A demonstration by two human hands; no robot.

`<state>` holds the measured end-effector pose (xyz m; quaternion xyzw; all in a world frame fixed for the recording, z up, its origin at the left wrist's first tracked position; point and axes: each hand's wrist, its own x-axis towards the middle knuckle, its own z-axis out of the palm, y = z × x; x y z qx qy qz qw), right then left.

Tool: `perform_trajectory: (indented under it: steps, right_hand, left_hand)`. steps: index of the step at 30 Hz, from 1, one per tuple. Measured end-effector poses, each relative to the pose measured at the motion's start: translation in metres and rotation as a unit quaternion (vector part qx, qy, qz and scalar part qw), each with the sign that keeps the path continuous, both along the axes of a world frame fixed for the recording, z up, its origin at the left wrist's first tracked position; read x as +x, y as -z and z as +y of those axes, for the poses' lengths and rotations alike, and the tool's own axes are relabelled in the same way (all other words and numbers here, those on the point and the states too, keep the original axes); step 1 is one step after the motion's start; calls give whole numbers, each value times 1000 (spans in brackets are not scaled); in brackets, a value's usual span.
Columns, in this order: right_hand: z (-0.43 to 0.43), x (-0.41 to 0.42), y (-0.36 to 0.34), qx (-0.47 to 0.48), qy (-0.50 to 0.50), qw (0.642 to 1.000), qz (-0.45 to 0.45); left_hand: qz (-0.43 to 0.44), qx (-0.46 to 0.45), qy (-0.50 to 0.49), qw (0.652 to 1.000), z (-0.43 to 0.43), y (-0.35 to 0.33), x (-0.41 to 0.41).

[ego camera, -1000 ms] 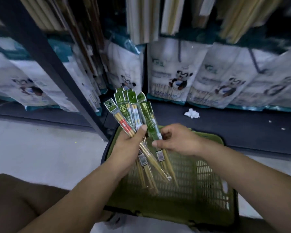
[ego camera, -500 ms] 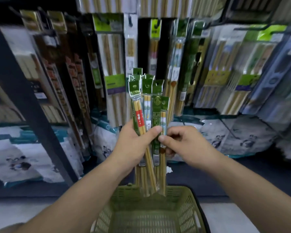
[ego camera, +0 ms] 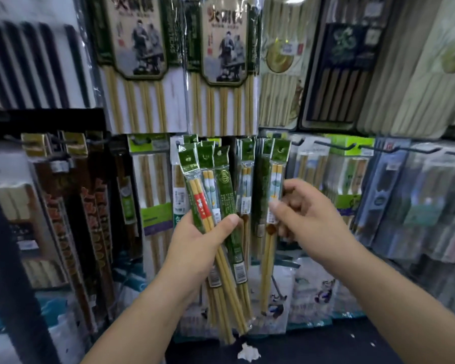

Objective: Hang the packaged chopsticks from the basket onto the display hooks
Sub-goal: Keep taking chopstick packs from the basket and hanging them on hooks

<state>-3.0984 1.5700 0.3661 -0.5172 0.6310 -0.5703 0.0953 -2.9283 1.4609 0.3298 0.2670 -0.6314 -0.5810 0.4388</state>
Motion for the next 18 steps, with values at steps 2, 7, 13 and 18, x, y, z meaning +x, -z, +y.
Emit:
perform_trajectory:
  steps: [2, 7, 13, 18]
  right_hand:
    - [-4, -5, -13, -18, 24, 1000, 6]
    - [-10, -9, -24, -11, 13, 1000, -18]
    - [-10, -9, -22, 3, 9, 998, -60]
    - [-11, -7, -25, 9, 9, 997, -70]
  left_hand:
    - [0, 12, 2, 1000, -1, -3, -3]
    - [-16, 24, 14, 999, 1, 0, -5]
    - [-10, 48, 30, 998, 10, 2, -5]
    - [-12, 51, 28, 998, 12, 0, -3]
